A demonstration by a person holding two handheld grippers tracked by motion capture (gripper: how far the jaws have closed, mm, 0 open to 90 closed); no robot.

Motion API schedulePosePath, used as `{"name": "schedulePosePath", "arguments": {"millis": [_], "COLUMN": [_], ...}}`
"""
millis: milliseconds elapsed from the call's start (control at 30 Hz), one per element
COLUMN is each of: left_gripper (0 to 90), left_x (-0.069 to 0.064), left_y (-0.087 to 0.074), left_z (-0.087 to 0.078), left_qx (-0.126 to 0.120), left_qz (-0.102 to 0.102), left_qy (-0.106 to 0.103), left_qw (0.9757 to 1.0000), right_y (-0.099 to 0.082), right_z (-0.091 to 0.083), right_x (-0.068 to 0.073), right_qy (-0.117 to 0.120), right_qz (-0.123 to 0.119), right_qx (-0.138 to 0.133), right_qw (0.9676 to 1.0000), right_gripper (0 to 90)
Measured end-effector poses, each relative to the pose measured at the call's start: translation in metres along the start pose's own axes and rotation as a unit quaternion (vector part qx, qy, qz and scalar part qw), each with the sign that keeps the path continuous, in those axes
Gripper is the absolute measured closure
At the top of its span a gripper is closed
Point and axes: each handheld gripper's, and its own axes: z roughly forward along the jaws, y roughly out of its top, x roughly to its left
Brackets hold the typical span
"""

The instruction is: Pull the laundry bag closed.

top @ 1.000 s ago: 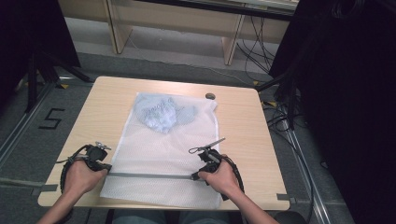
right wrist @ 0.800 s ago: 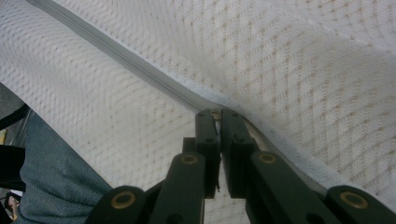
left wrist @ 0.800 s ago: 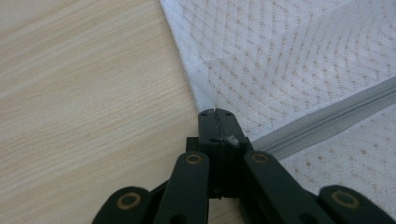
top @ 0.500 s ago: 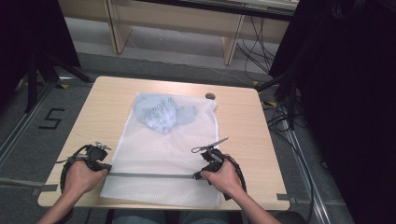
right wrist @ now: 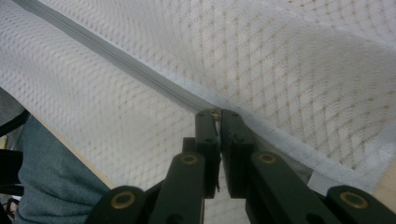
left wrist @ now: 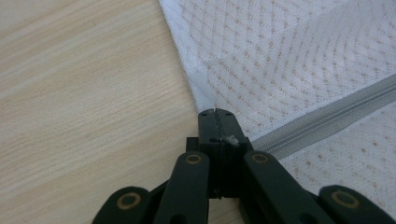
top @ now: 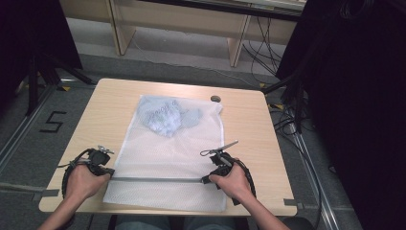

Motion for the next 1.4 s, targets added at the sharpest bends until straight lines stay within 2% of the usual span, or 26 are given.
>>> {"name": "schedulePosePath", "arguments": {"millis": [33,67,167,233,267,300,333,367,400,433,467,500,533,567,600,633,667,700,733,800,900,933,967,1000,1400], "left_gripper": [89.8,89.8,89.8,89.8,89.8,89.8,89.8,89.8,89.8,89.8,89.8,89.8,89.8,89.8,89.8,89.8,89.8,89.8,89.8,89.8,89.8,89.8,89.8,89.8,89.8], "left_x": [0.001,0.0,0.001,0.0,0.0,0.002,0.001,0.0,0.001,0.001,0.0,0.001,0.001,0.001,0.001,0.001,0.001,0.001,0.001,0.001,0.001,0.001,0.001,0.001,0.001], "left_y": [0.0,0.0,0.0,0.0,0.0,0.001,0.0,0.0,0.0,0.0,0.0,0.0,0.001,0.001,0.001,0.0,0.0,0.0,0.001,0.001,0.001,0.001,0.001,0.001,0.001], "left_z": [-0.001,0.0,-0.001,0.0,0.001,-0.002,-0.001,0.0,-0.001,-0.001,0.0,-0.001,-0.002,-0.002,-0.002,-0.001,-0.001,-0.001,-0.002,-0.002,-0.002,-0.002,-0.002,-0.002,-0.002], "left_qx": [0.004,0.0,0.005,-0.001,-0.006,0.015,0.009,-0.004,0.008,0.008,-0.004,0.004,0.014,0.015,0.015,0.003,0.002,0.002,0.012,0.012,0.012,0.013,0.013,0.013,0.013], "left_qz": [0.008,0.0,0.008,0.004,-0.001,0.012,0.01,0.001,0.009,0.009,0.0,0.01,0.01,0.011,0.011,0.007,0.008,0.008,0.01,0.01,0.01,0.01,0.01,0.01,0.01], "left_qy": [-0.003,0.0,-0.001,-0.002,0.0,-0.001,-0.002,-0.001,-0.002,-0.002,0.0,-0.002,-0.001,0.001,0.001,-0.001,-0.001,-0.001,-0.001,0.0,0.0,0.0,0.001,0.001,0.001], "left_qw": [1.0,1.0,1.0,1.0,1.0,0.9998,0.9999,1.0,0.9999,0.9999,1.0,0.9999,0.9999,0.9998,0.9998,1.0,1.0,1.0,0.9999,0.9999,0.9999,0.9999,0.9999,0.9999,0.9999], "right_y": [0.0,0.0,-0.001,-0.001,-0.001,-0.001,-0.002,-0.002,-0.003,-0.003,-0.003,-0.003,-0.003,-0.004,-0.004,-0.005,-0.006,-0.006,-0.005,-0.006,-0.005,-0.005,-0.006,-0.006,-0.008], "right_z": [0.0,0.0,-0.001,-0.001,-0.002,-0.002,-0.002,-0.001,-0.002,-0.002,-0.004,-0.005,-0.005,-0.004,-0.006,-0.004,-0.004,-0.004,-0.007,-0.007,-0.007,-0.008,-0.008,-0.009,-0.011], "right_x": [-0.001,-0.002,-0.003,-0.003,-0.003,-0.003,-0.003,-0.007,-0.007,-0.007,-0.007,-0.007,-0.005,-0.006,-0.007,-0.011,-0.014,-0.014,-0.011,-0.012,-0.011,-0.009,-0.01,-0.011,-0.015], "right_qy": [-0.001,0.003,-0.001,0.001,-0.001,-0.001,-0.001,-0.003,-0.011,-0.011,-0.01,-0.009,-0.003,-0.004,-0.006,-0.011,-0.02,-0.02,-0.01,-0.011,-0.007,-0.004,-0.009,-0.008,-0.005], "right_qz": [-0.002,-0.004,-0.006,-0.006,0.004,0.004,0.008,-0.021,-0.018,-0.018,-0.011,-0.009,0.006,0.004,0.005,-0.018,-0.036,-0.036,-0.014,-0.016,-0.002,0.009,0.007,0.009,0.005], "right_qx": [0.0,-0.003,-0.003,-0.003,-0.003,-0.003,-0.01,-0.01,-0.001,-0.001,0.001,0.003,-0.005,-0.012,-0.007,-0.01,-0.005,-0.005,0.005,0.003,-0.002,-0.005,-0.012,-0.007,-0.011], "right_qw": [1.0,1.0,1.0,1.0,1.0,1.0,0.9999,0.9997,0.9998,0.9998,0.9999,0.9999,1.0,0.9999,0.9999,0.9997,0.9991,0.9991,0.9998,0.9998,1.0,0.9999,0.9999,0.9999,0.9999], "right_gripper": [87.1,87.1,87.1,87.1,87.1,87.1,87.1,87.1,87.1,87.1,87.1,87.1,87.1,87.1,87.1,87.1,87.1,87.1,87.1,87.1,87.1,87.1,87.1,87.1,87.1]}}
